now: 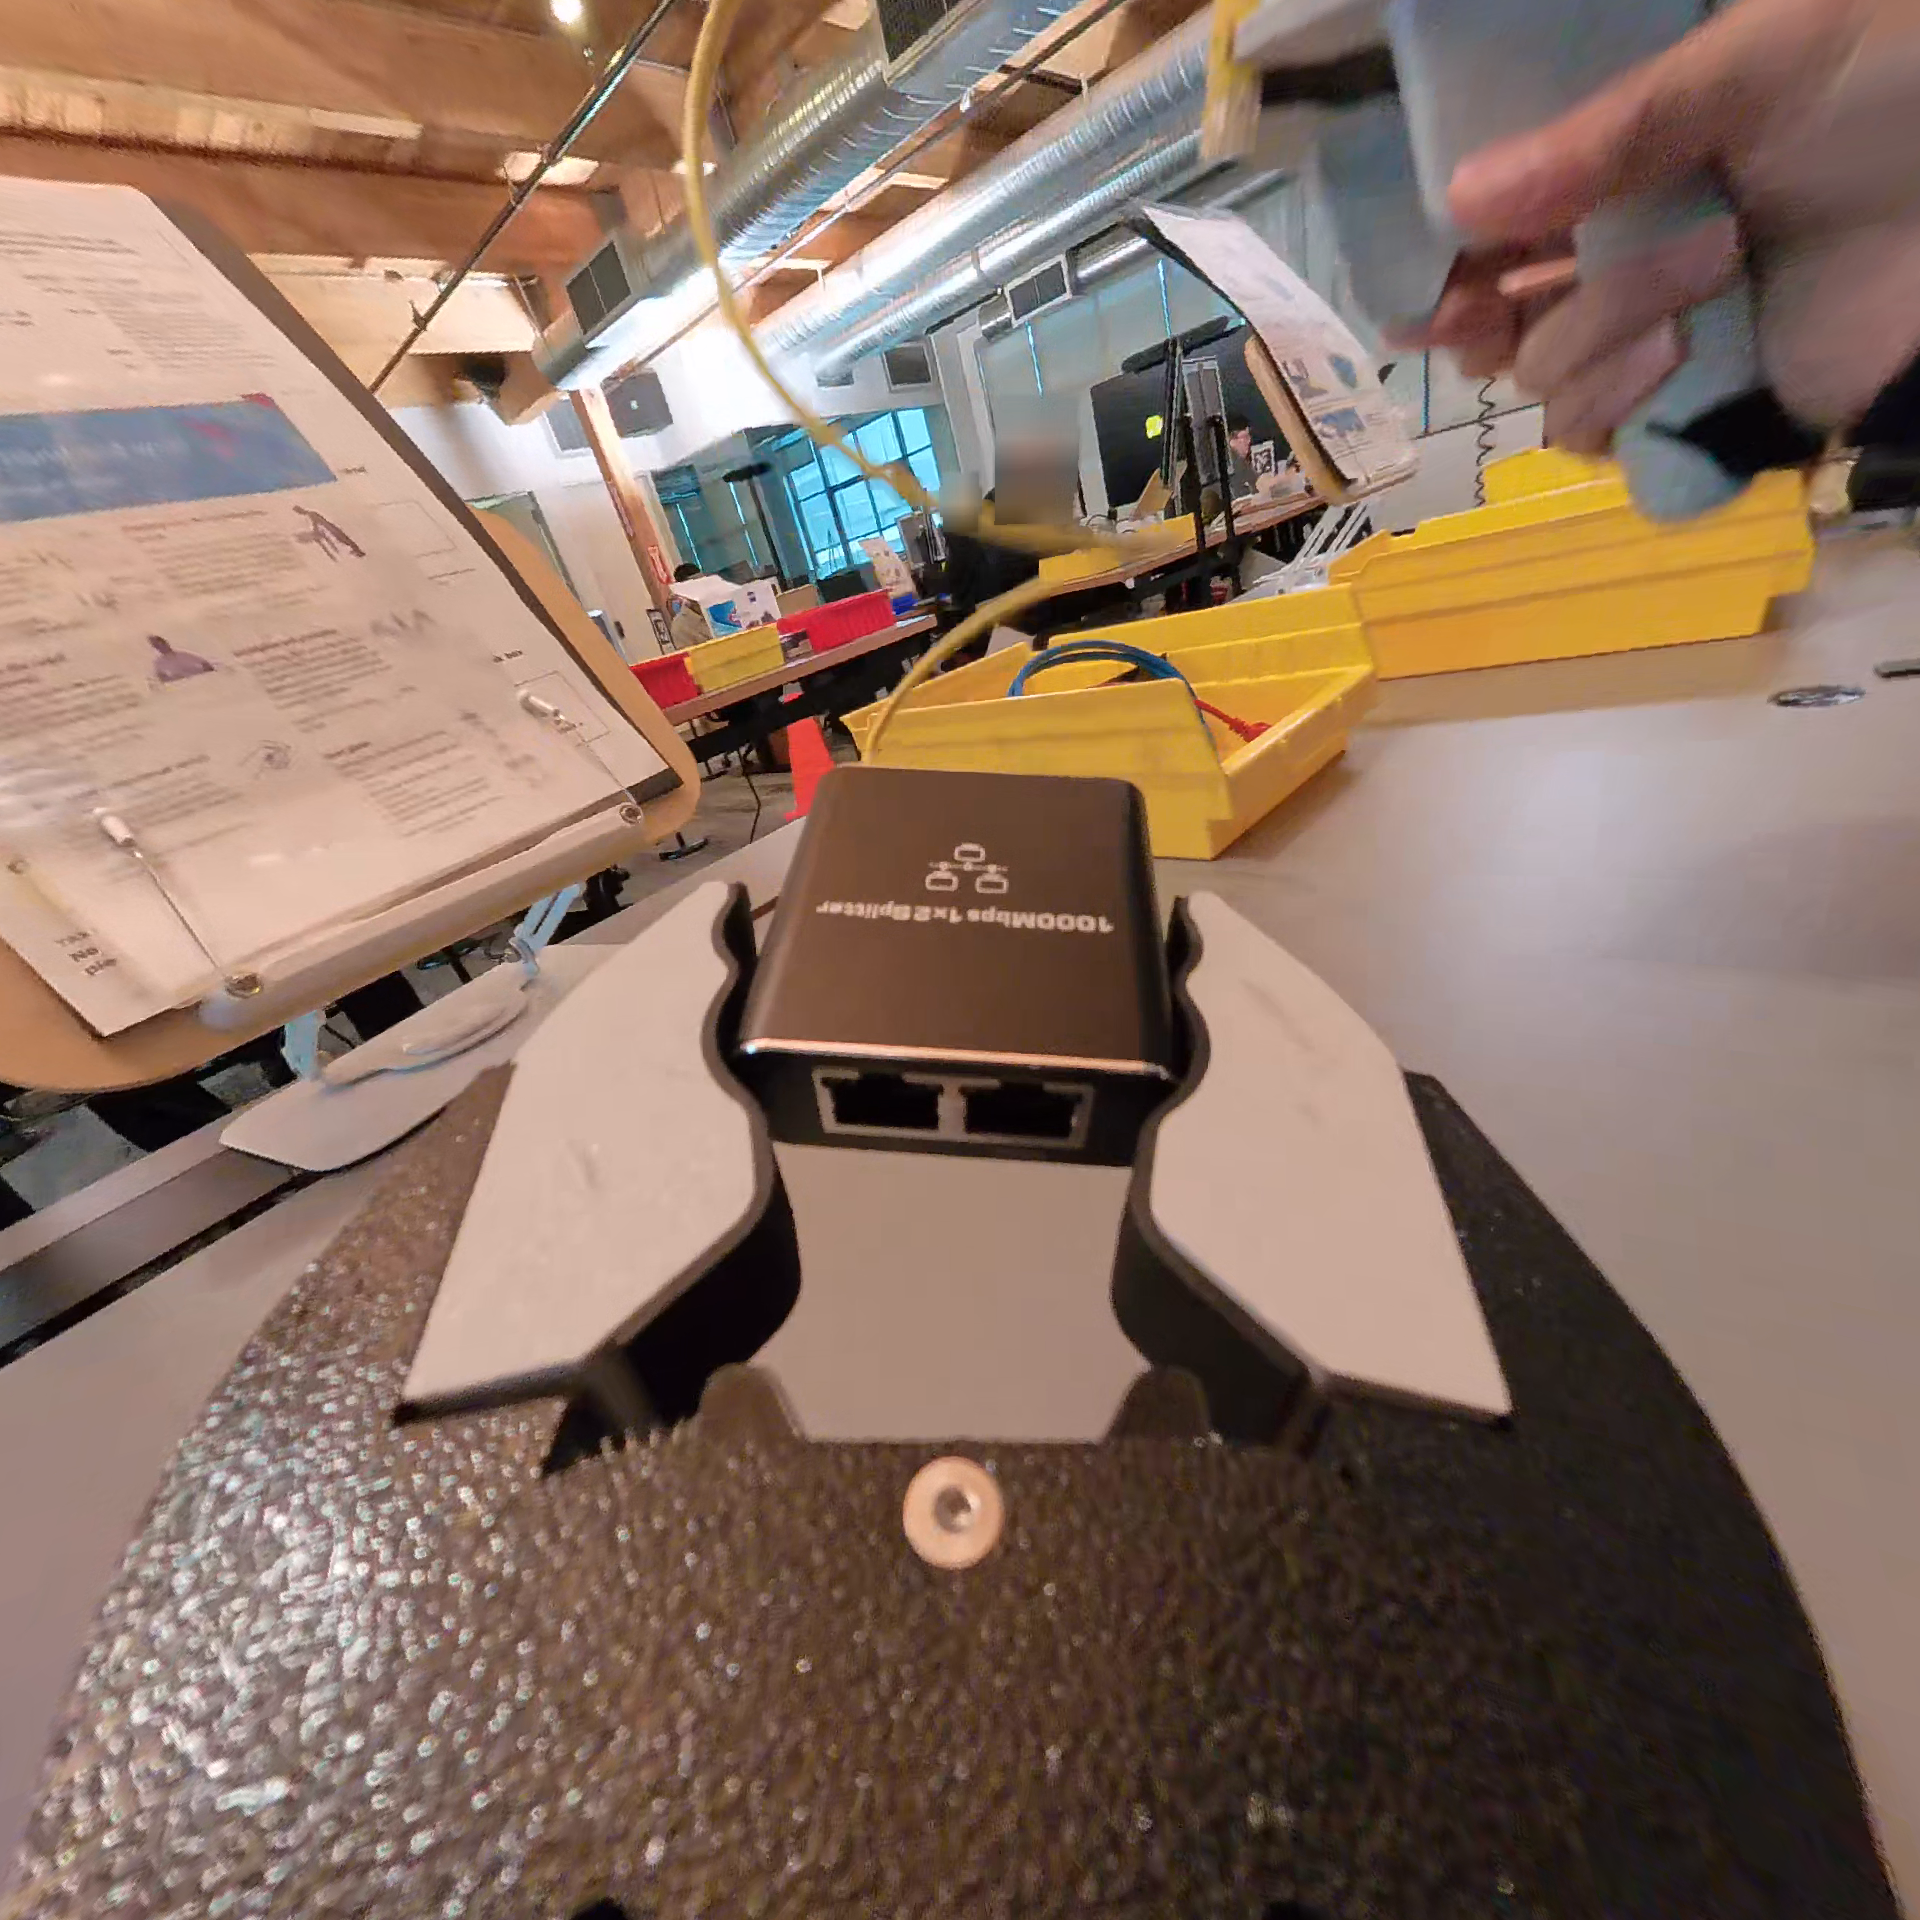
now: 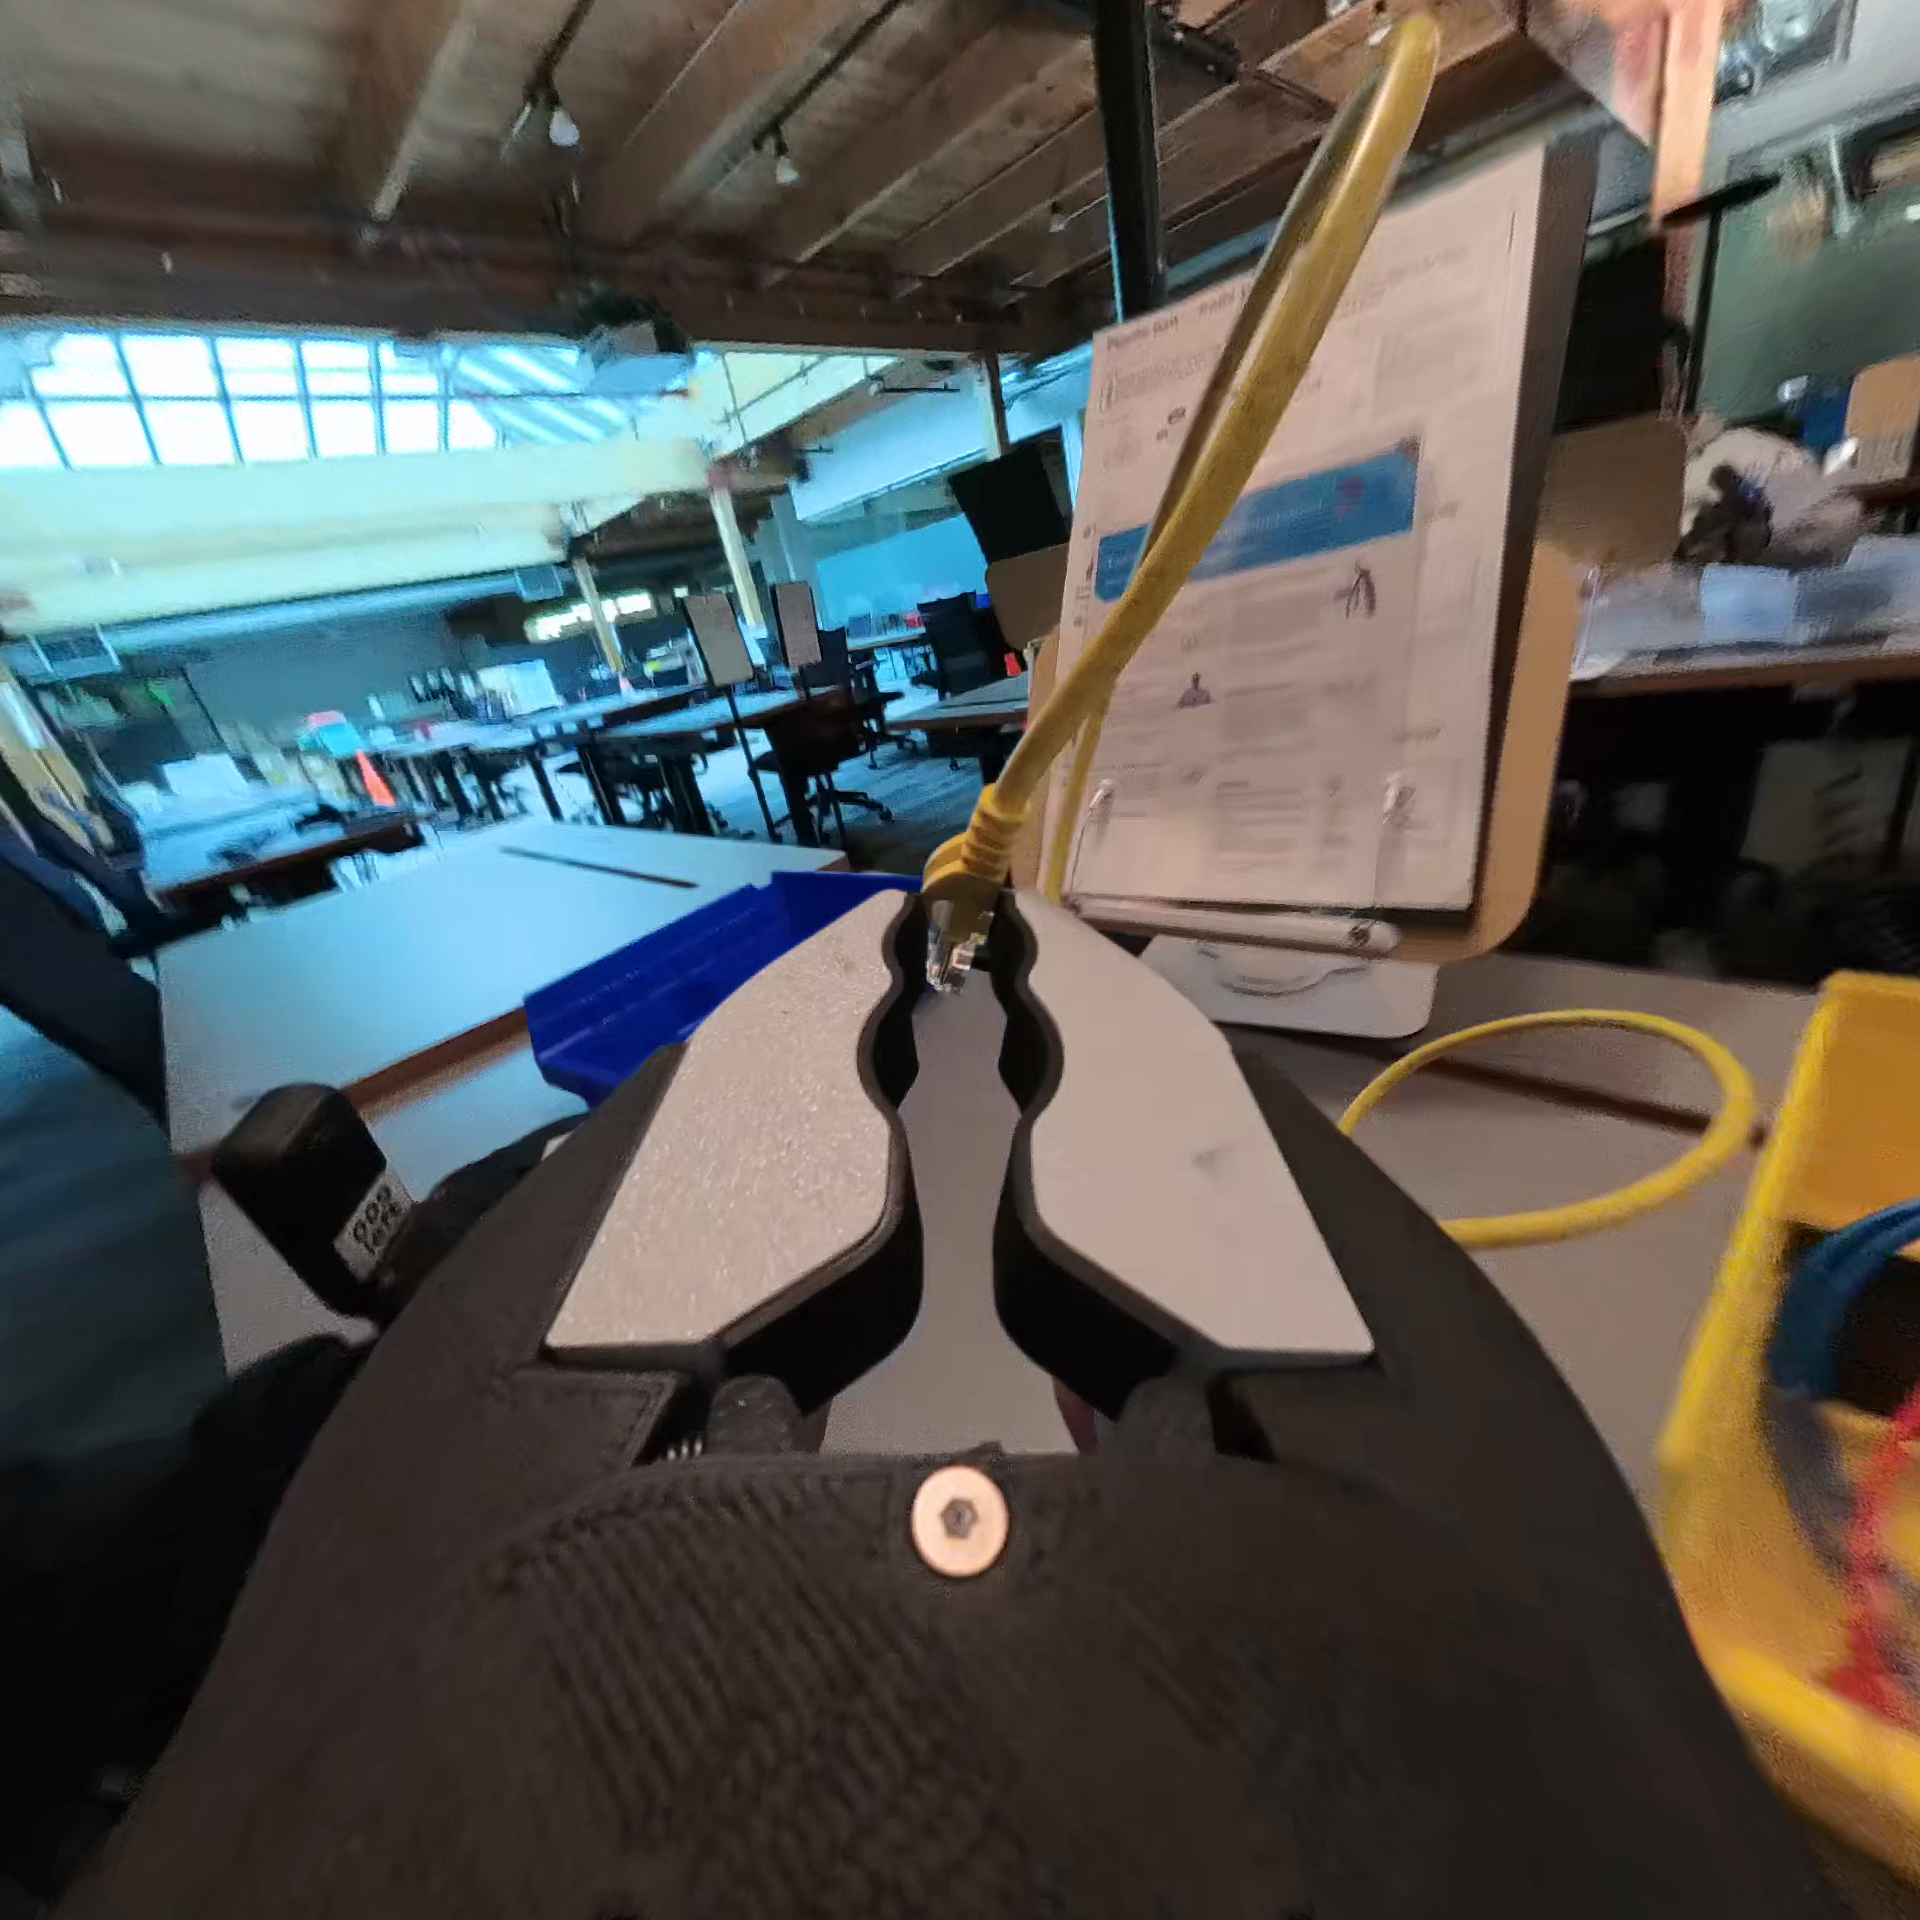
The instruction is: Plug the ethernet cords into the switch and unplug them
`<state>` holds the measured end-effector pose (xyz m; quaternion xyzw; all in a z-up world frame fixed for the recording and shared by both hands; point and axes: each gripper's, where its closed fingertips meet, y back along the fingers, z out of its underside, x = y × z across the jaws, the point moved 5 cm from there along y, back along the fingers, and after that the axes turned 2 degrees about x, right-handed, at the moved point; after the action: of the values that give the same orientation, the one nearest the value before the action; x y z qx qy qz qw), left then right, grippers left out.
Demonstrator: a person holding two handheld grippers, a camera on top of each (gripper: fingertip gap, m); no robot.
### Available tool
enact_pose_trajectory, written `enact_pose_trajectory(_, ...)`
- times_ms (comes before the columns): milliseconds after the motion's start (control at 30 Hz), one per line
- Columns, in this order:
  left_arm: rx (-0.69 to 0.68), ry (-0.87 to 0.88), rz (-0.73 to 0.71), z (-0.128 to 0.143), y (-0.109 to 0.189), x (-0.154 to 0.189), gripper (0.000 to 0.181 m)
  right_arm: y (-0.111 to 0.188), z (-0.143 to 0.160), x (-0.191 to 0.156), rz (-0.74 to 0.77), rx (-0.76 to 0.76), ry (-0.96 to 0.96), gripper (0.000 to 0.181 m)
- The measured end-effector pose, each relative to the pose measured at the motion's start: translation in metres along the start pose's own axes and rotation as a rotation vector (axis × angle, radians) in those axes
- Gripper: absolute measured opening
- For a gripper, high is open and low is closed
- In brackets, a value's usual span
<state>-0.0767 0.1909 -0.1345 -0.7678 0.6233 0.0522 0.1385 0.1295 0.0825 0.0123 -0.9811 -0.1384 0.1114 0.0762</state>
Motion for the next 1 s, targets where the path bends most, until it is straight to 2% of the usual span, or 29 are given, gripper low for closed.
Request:
enact_pose_trajectory(133,-0.002,0.023,0.006,0.001,0.000,-0.003,0.074,0.021,-0.043,0.032,0.054,-0.158,0.140,0.013)
enact_pose_trajectory(200,0.000,0.038,0.017,0.001,0.001,-0.003,0.074,0.030,-0.051,0.059,0.079,-0.232,0.185,0.013)
enact_pose_trajectory(267,-0.003,0.043,0.016,0.002,0.001,-0.003,0.074,0.040,-0.051,0.087,0.086,-0.282,0.130,0.012)
enact_pose_trajectory(333,-0.003,0.048,0.025,0.002,0.001,-0.003,0.074,0.049,-0.041,0.117,0.087,-0.339,0.071,0.012)
enact_pose_trajectory(467,-0.006,0.048,0.033,0.003,0.001,-0.002,0.074,0.071,-0.005,0.177,0.267,-0.503,0.100,0.012)
enact_pose_trajectory(567,-0.003,0.051,0.039,0.003,0.001,-0.001,0.074,0.081,0.018,0.203,0.360,-0.585,0.097,0.012)
enact_pose_trajectory(900,-0.004,0.066,0.060,0.003,0.001,0.001,0.074,0.095,0.092,0.253,0.588,-0.983,0.020,0.013)
enact_pose_trajectory(1000,-0.006,0.066,0.068,0.003,0.001,0.002,0.074,0.100,0.098,0.266,0.697,-0.972,0.023,0.028)
